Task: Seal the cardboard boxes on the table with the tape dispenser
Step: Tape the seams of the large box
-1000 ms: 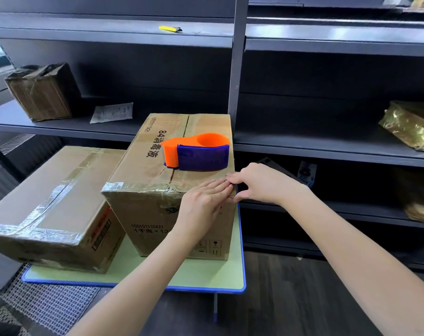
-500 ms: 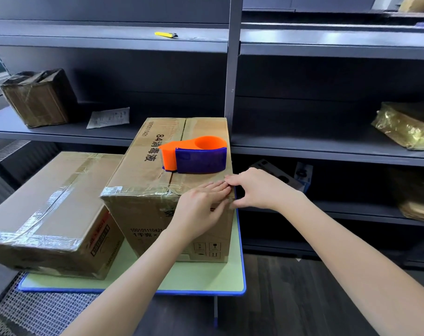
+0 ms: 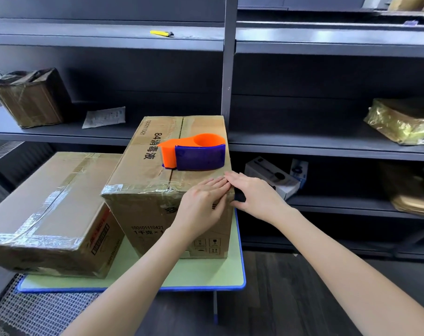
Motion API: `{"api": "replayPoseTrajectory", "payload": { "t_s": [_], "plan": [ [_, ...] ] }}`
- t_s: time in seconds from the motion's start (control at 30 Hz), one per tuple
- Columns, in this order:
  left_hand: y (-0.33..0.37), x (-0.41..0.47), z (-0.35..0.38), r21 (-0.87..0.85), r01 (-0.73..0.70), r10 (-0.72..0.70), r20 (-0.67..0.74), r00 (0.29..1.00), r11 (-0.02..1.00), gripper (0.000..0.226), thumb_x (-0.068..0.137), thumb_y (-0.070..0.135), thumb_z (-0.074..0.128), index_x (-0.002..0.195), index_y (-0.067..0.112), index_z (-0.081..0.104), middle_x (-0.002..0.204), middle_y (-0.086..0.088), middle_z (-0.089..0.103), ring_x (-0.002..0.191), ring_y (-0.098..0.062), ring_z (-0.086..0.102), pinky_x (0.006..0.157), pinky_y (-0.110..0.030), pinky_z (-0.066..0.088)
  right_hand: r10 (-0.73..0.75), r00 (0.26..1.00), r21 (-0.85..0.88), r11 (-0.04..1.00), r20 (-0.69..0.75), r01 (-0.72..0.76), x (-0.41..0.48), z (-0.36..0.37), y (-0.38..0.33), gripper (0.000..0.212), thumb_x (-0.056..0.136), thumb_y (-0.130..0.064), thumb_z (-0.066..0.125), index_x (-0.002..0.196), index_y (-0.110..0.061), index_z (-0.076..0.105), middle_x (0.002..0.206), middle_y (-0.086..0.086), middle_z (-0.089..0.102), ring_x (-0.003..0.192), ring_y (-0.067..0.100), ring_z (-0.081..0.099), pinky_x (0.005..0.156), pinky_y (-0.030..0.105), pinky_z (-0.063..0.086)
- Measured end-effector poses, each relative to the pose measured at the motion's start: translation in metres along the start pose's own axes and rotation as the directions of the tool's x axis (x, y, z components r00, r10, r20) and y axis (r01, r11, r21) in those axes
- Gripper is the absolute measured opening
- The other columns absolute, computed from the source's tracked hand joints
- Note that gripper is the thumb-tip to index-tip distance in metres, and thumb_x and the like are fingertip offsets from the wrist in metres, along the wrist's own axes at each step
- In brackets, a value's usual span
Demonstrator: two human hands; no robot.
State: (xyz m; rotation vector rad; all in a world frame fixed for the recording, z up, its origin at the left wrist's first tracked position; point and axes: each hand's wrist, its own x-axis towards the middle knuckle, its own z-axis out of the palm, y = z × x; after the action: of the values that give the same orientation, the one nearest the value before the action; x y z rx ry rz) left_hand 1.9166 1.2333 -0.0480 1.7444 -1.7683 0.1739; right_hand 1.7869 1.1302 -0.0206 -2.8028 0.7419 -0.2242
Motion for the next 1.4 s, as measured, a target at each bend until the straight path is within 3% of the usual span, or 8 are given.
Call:
{"api": "replayPoseTrajectory", "payload": {
  "t_s": [0.2, 0.3, 0.67, 0.8, 0.97, 1.1, 1.27, 1.4],
  "plan": [
    [-0.007, -0.004, -0.025, -0.153, 0.113, -0.109, 0.032, 0.994, 0.982, 0.039, 0.083, -0.003, 0.051, 0.119, 0.007, 0.064, 0.127, -0.003, 0.06, 0.124, -0.009, 0.047, 0.11, -0.017, 0.026, -0.085, 0.994, -0.21, 0.975, -0.065, 0.069, 0.005, -0.006, -0.021, 0.054, 0.086, -0.028, 0.06, 0.135, -0.013, 0.043, 0.136, 0.004, 0.042, 0.127, 0.02, 0.037, 0.108, 0.028, 0.028],
    [-0.029, -0.014, -0.047, -0.088, 0.186, -0.194, -0.094, 0.977, 0.979, 0.034, 0.081, 0.004, 0.049, 0.106, 0.007, 0.071, 0.113, -0.005, 0.068, 0.114, -0.018, 0.059, 0.104, -0.035, 0.042, -0.142, 0.985, -0.173, 0.977, -0.093, 0.124, 0.013, -0.003, -0.04, 0.044, 0.091, -0.031, 0.052, 0.132, -0.014, 0.051, 0.133, 0.005, 0.045, 0.125, 0.021, 0.039, 0.107, 0.031, 0.029],
    [-0.117, -0.059, -0.094, 0.135, 0.564, -0.564, -0.043, 0.825, 0.815, 0.043, 0.101, 0.023, 0.037, 0.141, 0.009, 0.042, 0.15, -0.003, 0.035, 0.142, -0.017, 0.022, 0.117, -0.031, 0.013, -0.254, 0.967, -0.185, 0.952, -0.025, 0.245, 0.073, 0.04, -0.126, 0.05, 0.099, -0.03, 0.039, 0.146, -0.016, 0.03, 0.154, 0.007, 0.026, 0.142, 0.022, 0.021, 0.114, 0.037, 0.016],
    [-0.113, -0.065, -0.087, 0.184, 0.541, -0.527, -0.118, 0.841, 0.821, 0.043, 0.101, 0.028, 0.037, 0.14, 0.013, 0.044, 0.148, 0.002, 0.038, 0.141, -0.01, 0.025, 0.112, -0.023, 0.021, -0.215, 0.976, -0.249, 0.948, -0.042, 0.198, 0.071, 0.051, -0.133, 0.048, 0.093, -0.03, 0.032, 0.136, -0.017, 0.048, 0.141, 0.008, 0.047, 0.13, 0.028, 0.043, 0.106, 0.042, 0.033],
    [-0.08, -0.078, -0.088, 0.27, 0.507, -0.473, -0.185, 0.861, 0.818, 0.048, 0.088, 0.037, 0.036, 0.109, 0.011, 0.071, 0.115, -0.005, 0.067, 0.11, -0.018, 0.062, 0.077, -0.032, 0.056, -0.331, 0.942, -0.21, 0.926, -0.056, 0.313, 0.053, 0.044, -0.109, 0.048, 0.081, -0.03, 0.037, 0.121, -0.021, 0.064, 0.125, 0.003, 0.062, 0.116, 0.021, 0.058, 0.098, 0.036, 0.044],
    [-0.039, -0.094, -0.08, 0.295, 0.43, -0.394, -0.175, 0.902, 0.853, 0.046, 0.083, 0.036, 0.042, 0.1, 0.009, 0.075, 0.105, -0.008, 0.071, 0.098, -0.017, 0.068, 0.066, -0.026, 0.056, -0.344, 0.938, -0.029, 0.939, -0.034, 0.344, 0.033, 0.026, -0.077, 0.051, 0.078, -0.032, 0.042, 0.126, -0.025, 0.06, 0.135, -0.002, 0.054, 0.129, 0.012, 0.045, 0.11, 0.03, 0.026],
    [0.003, -0.093, -0.071, 0.28, 0.36, -0.345, -0.104, 0.933, 0.89, 0.039, 0.081, 0.034, 0.045, 0.089, 0.015, 0.077, 0.095, -0.002, 0.074, 0.089, -0.012, 0.07, 0.056, -0.022, 0.053, -0.219, 0.94, -0.027, 0.975, -0.263, 0.22, 0.007, 0.022, -0.068, 0.047, 0.076, -0.028, 0.038, 0.103, -0.011, 0.072, 0.11, 0.003, 0.07, 0.107, 0.018, 0.064, 0.095, 0.034, 0.046],
    [-0.017, -0.088, -0.09, 0.211, 0.356, -0.334, -0.135, 0.933, 0.91, 0.039, 0.085, 0.033, 0.043, 0.067, 0.018, 0.074, 0.066, 0.004, 0.071, 0.058, -0.013, 0.068, 0.045, -0.023, 0.05, -0.015, 0.978, -0.032, 0.999, -0.206, 0.008, 0.006, 0.018, -0.104, 0.045, 0.094, -0.04, 0.038, 0.12, -0.013, 0.063, 0.133, 0.005, 0.056, 0.127, 0.022, 0.048, 0.104, 0.032, 0.034]
  ]
}}
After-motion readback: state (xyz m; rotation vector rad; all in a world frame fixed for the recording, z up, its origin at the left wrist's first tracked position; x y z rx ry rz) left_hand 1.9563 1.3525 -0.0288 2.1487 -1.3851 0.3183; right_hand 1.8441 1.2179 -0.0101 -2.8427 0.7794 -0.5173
